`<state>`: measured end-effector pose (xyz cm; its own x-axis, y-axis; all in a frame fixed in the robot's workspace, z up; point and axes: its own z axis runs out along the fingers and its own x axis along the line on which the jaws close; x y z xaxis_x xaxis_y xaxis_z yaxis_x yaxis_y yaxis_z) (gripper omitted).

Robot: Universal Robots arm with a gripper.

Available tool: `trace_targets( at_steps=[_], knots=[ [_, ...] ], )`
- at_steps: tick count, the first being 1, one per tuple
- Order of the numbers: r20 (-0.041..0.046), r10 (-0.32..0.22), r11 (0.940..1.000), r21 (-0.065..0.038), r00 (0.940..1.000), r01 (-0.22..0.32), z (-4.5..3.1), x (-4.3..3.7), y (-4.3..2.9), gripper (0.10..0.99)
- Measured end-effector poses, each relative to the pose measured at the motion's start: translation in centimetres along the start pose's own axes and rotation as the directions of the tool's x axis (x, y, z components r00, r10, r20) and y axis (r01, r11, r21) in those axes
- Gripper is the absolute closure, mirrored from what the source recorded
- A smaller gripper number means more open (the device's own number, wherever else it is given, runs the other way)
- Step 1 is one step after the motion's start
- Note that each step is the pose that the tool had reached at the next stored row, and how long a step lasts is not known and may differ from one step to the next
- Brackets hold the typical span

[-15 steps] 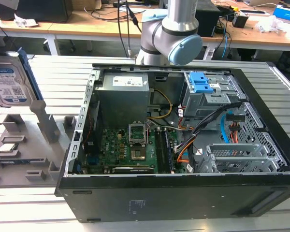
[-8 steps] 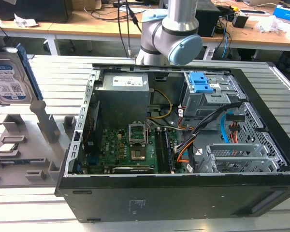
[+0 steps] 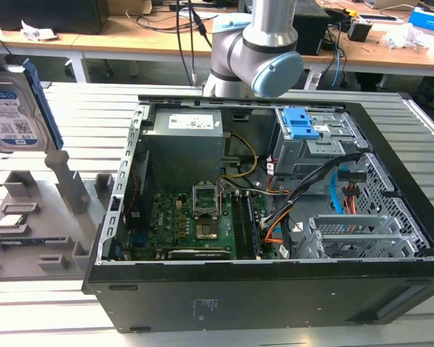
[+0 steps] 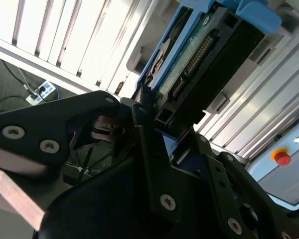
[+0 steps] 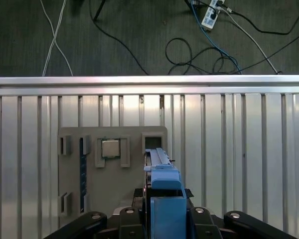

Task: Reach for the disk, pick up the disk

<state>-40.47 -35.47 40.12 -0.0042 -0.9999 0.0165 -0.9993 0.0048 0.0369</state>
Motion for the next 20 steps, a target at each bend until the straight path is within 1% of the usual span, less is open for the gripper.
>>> trace_targets(
  at_steps=[3, 9, 14, 16, 20],
  knots=[
    [0.0, 0.0, 1.0, 0.0, 1.0, 0.0, -0.54, 0.01, -0.05, 0.722],
    [0.0, 0.0, 1.0, 0.0, 1.0, 0.0, -1.08, 0.02, -0.1, 0.722],
    [0.0001, 0.0, 1.0, 0.0, 1.0, 0.0, -1.81, 0.03, -0.21, 0.722],
    [0.0, 0.0, 1.0, -0.001, 1.0, 0.0, -2.25, 0.03, -0.35, 0.722],
    [0.0, 0.0, 1.0, -0.002, 1.0, 0.0, -2.64, 0.04, -0.48, 0.722]
  ],
)
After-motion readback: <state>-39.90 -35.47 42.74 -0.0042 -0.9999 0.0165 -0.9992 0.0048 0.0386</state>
